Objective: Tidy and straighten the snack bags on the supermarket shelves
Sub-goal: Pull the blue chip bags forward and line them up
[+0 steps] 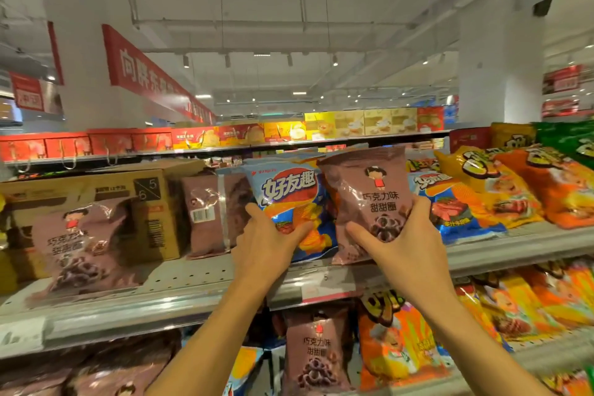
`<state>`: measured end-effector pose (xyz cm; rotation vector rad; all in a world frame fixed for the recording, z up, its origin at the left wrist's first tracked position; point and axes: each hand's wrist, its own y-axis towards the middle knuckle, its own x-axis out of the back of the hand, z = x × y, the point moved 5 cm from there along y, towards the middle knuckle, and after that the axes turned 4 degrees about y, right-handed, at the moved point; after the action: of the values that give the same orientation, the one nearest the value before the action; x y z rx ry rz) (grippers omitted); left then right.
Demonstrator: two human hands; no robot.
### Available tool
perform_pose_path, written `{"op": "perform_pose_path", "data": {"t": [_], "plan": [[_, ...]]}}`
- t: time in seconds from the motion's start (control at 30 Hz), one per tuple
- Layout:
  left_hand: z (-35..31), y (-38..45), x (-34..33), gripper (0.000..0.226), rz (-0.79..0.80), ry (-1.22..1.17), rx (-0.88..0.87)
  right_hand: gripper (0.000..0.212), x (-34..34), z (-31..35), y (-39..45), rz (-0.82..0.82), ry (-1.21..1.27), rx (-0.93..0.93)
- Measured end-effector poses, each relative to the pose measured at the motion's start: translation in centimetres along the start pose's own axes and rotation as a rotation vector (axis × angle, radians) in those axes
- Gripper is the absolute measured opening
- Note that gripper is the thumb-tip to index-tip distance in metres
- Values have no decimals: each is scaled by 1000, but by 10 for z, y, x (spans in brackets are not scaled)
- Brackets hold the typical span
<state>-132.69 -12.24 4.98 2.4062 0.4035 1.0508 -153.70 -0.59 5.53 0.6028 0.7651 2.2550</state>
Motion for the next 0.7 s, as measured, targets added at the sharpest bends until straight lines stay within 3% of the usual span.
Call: {"op": "perform_pose_path", "data": {"t": [0.1, 0.37, 0.47, 0.7], "plan": [[10, -12, 19, 77, 24, 54, -79, 80, -21, 18, -6, -9, 46, 38], [100, -80, 100, 38, -261, 474, -350, 87, -116, 81, -33, 77, 148, 101], [122, -86, 114, 39, -264, 594, -365, 86, -163, 102, -44, 132, 116, 112], [139, -90, 126, 45, -220, 543, -406, 92, -225, 106, -48, 216, -48, -10]]}}
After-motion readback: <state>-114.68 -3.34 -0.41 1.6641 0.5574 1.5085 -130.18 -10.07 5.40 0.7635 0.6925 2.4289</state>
